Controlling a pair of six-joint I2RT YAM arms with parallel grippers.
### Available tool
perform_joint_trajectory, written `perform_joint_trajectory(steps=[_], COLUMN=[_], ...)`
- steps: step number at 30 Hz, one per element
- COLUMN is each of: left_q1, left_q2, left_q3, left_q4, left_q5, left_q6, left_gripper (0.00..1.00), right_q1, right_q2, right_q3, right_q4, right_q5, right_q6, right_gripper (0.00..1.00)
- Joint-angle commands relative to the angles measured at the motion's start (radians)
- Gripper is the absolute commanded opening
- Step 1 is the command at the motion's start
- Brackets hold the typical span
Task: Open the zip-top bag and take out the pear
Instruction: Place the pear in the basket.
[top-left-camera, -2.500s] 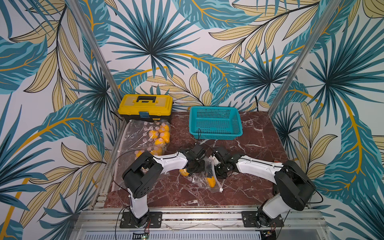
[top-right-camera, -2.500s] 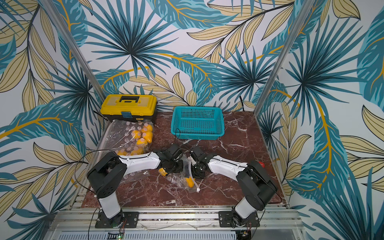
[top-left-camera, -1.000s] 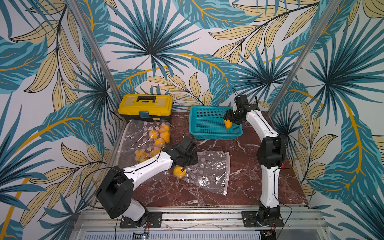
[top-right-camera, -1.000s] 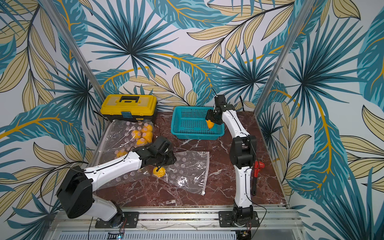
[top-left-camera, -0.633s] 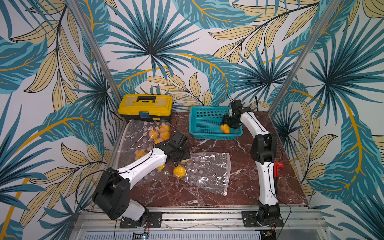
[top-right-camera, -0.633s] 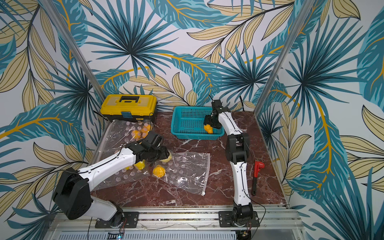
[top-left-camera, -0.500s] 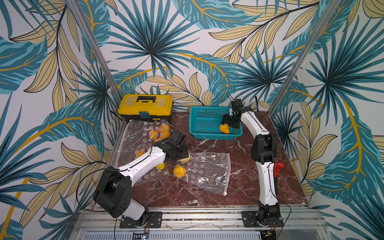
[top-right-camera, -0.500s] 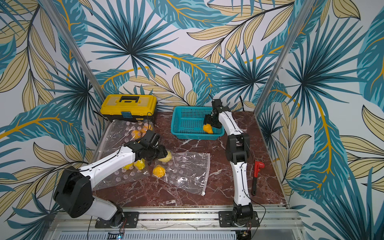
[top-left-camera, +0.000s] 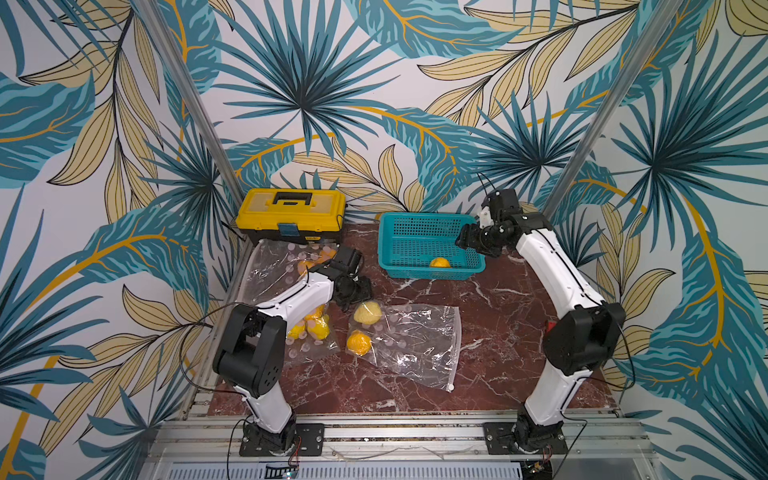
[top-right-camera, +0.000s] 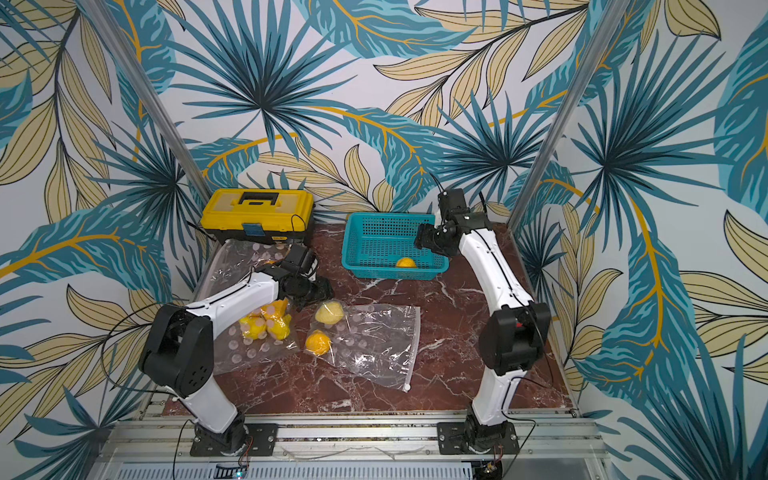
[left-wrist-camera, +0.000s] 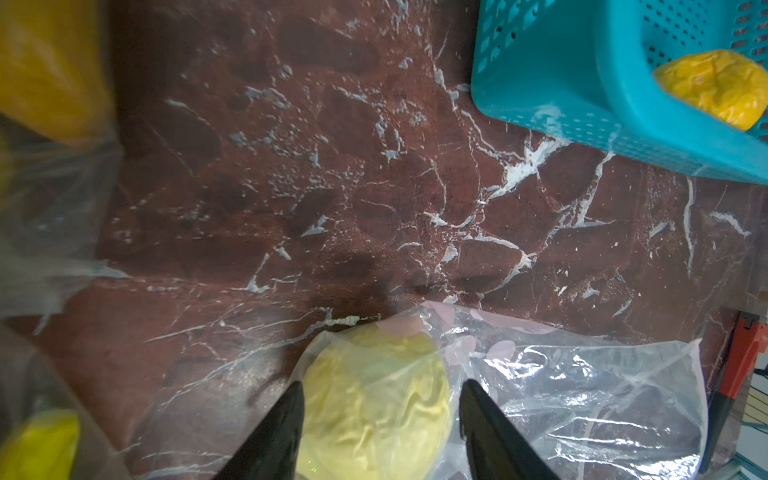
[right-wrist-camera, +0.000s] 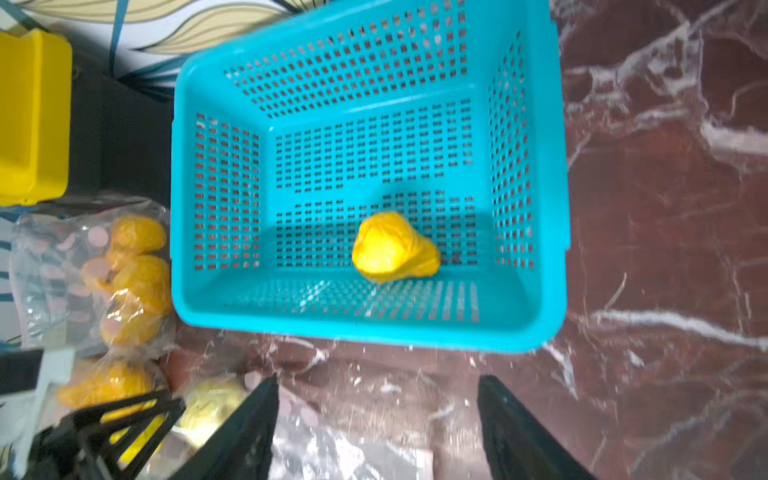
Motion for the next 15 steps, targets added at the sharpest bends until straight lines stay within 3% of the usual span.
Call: perform_joint_trajectory(steps=[1,4,7,12,15], left_q1=[0.002,0.003,0.004,0.003,0.003], left_q2=[0.009,0.009,0.008,-0.004,-0.014], left_q3=[0.007,-0.027,-0.058,-0.083,-0.082], left_q4=[0.025,0.038,0.056,0.073,0.073], left_q5=[0.064,0.081,0.093,0.097,0.101], left_q6=[0.031,0.033,0.035,0.031,0.031], left_gripper=[0.6,0.52,0.38,0.15,0.07], right_q1=[-0.001,-0.001,-0.001,-0.001,-0.001], right_q2=[-0.1,-0.223,-0.31,-0.362,-0.374], right_q3=[-0.203,-0.386,-0.533,-0.747,-0.862], right_q4=[0.001,0.035,0.076,0.228,0.353], right_q5=[0.003,-0.004,-0.054,-0.198,-0.274], right_q6=[0.045,0.08,0.118,0.2,0.255], right_gripper=[0.74,0.72,0.72,0.71,0.7])
